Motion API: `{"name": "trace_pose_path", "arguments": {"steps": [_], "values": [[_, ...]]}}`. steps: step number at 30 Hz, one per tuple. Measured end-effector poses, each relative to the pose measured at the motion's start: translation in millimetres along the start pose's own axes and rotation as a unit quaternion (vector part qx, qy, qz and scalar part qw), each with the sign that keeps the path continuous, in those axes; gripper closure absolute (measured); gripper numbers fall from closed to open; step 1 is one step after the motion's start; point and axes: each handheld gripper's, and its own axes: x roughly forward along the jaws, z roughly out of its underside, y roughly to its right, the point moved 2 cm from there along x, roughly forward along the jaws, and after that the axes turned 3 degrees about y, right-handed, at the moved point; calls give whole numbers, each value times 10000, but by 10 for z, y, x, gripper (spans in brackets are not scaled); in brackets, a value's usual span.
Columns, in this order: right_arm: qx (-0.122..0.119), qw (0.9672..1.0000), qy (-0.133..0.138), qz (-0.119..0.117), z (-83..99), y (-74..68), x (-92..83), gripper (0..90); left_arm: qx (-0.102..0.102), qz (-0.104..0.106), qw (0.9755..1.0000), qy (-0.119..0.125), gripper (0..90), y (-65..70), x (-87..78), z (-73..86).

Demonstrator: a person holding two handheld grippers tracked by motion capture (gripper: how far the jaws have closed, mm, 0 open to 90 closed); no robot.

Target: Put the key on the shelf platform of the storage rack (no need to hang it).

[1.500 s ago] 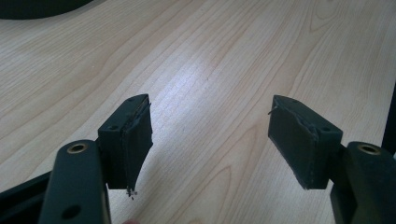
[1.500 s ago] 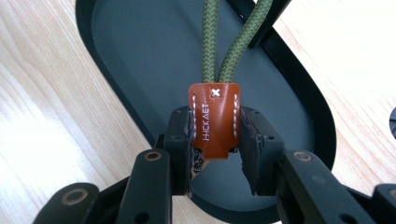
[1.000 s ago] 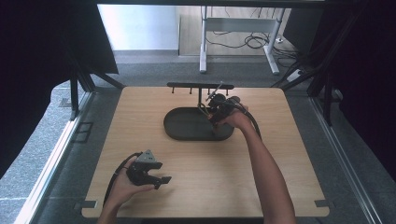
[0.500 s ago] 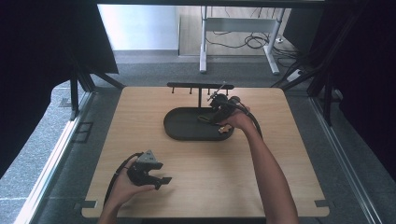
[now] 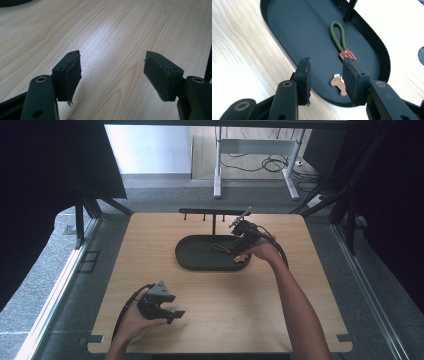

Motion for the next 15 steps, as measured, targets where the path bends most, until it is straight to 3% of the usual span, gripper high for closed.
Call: {"name": "trace_pose_path", "arguments": {"steps": [4, 5, 10, 15], "values": [[-8, 10000, 69, -1, 67, -28, -112, 594, -74, 11, 10000, 0, 307, 21, 25, -2], [-18, 9999, 104, -8, 85, -30, -140, 594, 15, 22, 10000, -42, 307, 14, 24, -5], [-35, 9998, 219, 5, 167, -55, -239, 594, 36, 26, 10000, -71, 302, 32, 29, -10], [17, 9994, 352, -49, 372, -108, -321, 587, -29, -14, 10000, -41, 302, 31, 18, -7]]}}
